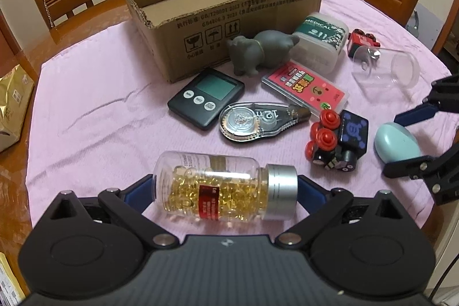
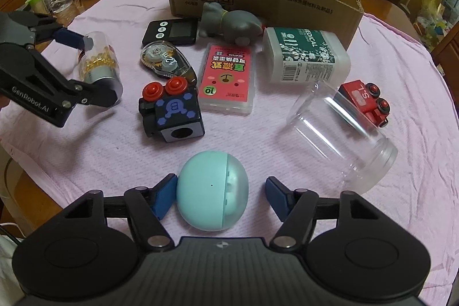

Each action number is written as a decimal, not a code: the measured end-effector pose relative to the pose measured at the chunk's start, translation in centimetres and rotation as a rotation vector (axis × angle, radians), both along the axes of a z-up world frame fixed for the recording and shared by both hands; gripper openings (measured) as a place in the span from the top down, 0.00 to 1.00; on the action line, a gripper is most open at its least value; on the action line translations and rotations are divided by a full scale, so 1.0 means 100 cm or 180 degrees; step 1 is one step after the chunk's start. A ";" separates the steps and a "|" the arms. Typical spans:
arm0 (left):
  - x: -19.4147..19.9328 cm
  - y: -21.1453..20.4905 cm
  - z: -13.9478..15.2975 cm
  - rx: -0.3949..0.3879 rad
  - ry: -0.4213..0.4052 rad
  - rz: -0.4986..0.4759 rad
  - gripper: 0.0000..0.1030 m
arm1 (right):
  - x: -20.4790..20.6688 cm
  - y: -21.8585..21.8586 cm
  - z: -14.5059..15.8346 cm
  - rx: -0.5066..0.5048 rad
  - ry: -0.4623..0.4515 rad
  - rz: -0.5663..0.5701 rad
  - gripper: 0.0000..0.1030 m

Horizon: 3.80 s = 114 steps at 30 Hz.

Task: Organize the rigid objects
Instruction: 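Close the right tool on the mint-green round case while the left tool holds the bottle, then carry the bottle and case into the cardboard box with both tools, then open both tools, releasing bottle and case in the box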

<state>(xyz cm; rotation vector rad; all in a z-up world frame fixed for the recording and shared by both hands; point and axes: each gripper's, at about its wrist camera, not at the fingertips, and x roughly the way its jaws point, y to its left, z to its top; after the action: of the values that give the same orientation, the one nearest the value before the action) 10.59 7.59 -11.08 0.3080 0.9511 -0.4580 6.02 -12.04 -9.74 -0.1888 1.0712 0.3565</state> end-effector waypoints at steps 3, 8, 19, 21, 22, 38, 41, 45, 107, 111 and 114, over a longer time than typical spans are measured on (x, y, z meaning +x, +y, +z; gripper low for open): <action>0.001 0.000 0.001 -0.0006 0.0015 0.0034 0.08 | -0.001 0.004 0.001 -0.0023 0.0000 0.0031 0.38; 0.002 0.003 0.002 -0.0033 0.0079 0.0054 0.08 | 0.000 0.009 0.002 -0.0045 0.0024 -0.0029 0.42; 0.005 0.002 0.005 -0.0058 0.0236 0.0081 0.08 | 0.001 0.012 0.003 -0.0109 0.0083 -0.0159 0.44; 0.005 0.001 0.007 -0.0058 0.0270 0.0144 0.08 | 0.004 0.009 0.004 -0.0092 0.0105 -0.0100 0.44; 0.005 0.000 0.009 -0.0057 0.0275 0.0177 0.08 | 0.006 0.007 0.006 -0.0086 0.0106 -0.0069 0.44; 0.015 -0.029 0.072 -0.0026 0.0317 0.0403 0.08 | 0.046 -0.028 0.053 0.0070 0.0061 0.0698 0.44; 0.026 -0.035 0.091 -0.0047 0.0269 0.0301 0.08 | 0.057 -0.031 0.068 0.0066 0.0004 0.0721 0.44; 0.048 -0.044 0.117 -0.0082 0.0112 0.0195 0.08 | 0.075 -0.036 0.089 0.0084 -0.0135 0.0705 0.44; 0.053 0.032 0.073 -0.0074 -0.0273 0.1593 0.01 | 0.323 -0.028 0.092 0.0005 -0.0650 0.0043 0.07; 0.043 0.028 0.074 -0.0070 -0.0344 0.1553 0.01 | 0.310 -0.032 0.108 0.0053 -0.0793 0.0031 0.00; 0.037 0.027 0.070 -0.0104 -0.0423 0.1502 0.01 | 0.294 -0.036 0.115 0.0032 -0.0846 0.0001 0.00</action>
<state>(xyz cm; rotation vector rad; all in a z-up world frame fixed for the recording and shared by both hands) 14.29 10.27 -4.07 0.0763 0.8518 -0.0198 35.39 -15.64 1.79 -0.2209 0.8070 0.3270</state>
